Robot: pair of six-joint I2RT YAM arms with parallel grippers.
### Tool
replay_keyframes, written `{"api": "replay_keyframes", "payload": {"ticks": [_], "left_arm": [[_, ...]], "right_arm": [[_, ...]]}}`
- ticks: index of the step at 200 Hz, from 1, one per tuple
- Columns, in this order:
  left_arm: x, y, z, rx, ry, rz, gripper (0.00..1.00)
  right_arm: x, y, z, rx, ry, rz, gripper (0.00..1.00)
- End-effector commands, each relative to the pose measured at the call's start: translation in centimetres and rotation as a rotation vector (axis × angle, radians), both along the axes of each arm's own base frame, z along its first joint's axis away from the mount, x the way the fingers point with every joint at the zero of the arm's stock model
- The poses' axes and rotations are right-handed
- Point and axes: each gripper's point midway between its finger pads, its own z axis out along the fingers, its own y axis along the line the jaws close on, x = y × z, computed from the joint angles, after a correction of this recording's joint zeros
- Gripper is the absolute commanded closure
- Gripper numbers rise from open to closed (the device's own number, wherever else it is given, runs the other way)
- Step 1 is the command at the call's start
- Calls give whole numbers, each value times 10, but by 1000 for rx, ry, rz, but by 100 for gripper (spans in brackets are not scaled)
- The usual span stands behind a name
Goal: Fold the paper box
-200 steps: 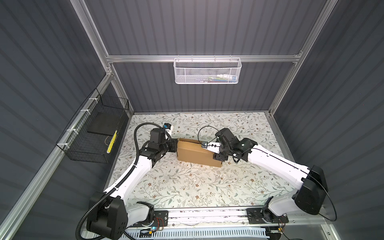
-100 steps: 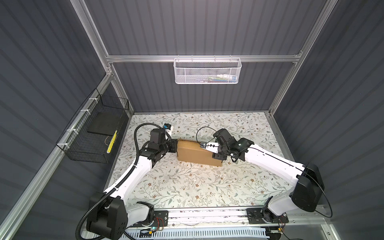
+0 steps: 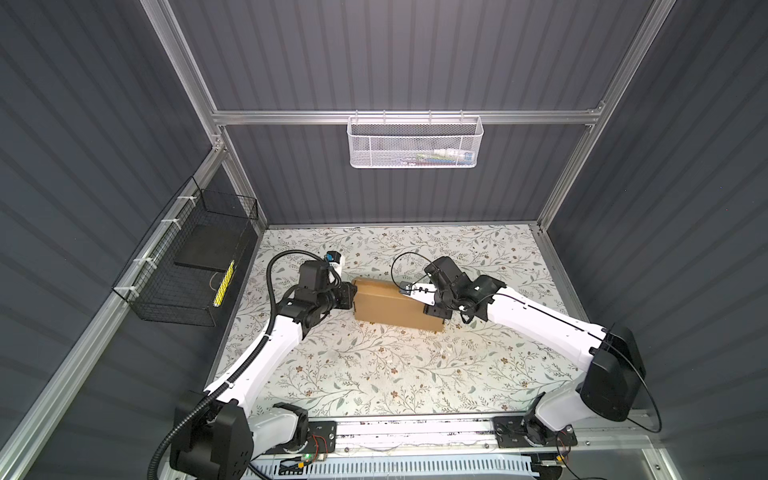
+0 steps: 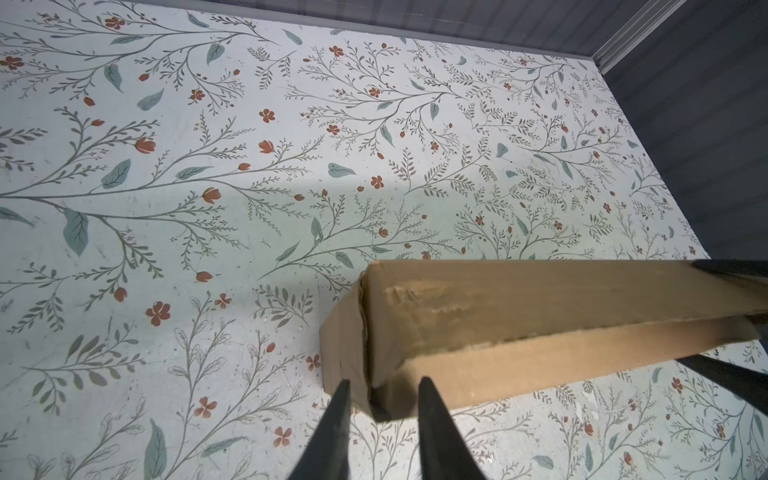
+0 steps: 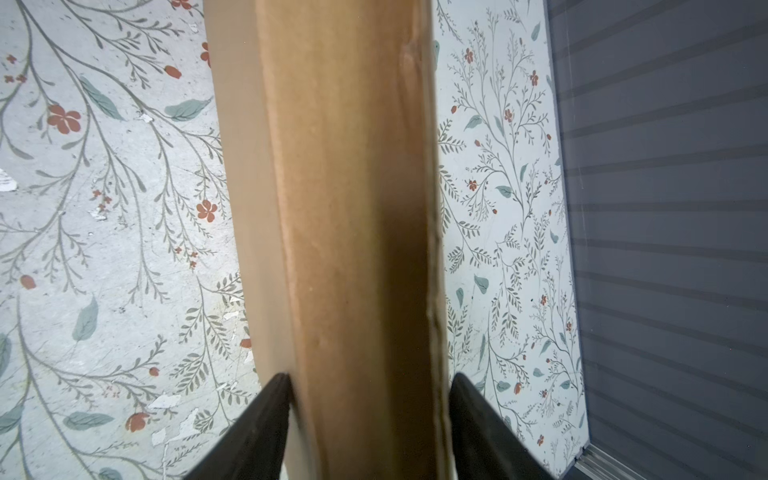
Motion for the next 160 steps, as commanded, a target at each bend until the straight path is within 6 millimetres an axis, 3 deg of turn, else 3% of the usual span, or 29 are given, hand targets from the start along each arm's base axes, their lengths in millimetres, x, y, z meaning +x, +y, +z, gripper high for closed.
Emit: {"api": "replay_keyframes", "payload": {"ticks": [1,80,160], "left_arm": [[-9,3,0,10,8,7,67],[-16,15,15,13,-18,62,58],[0,17,41,-118,-33,95,44]], "right_arm": [[0,1,-5,-11,24,-24,40],[3,4,-4,-5,26,-32,42],[1,4,-2,4,22,-34,43]]}}
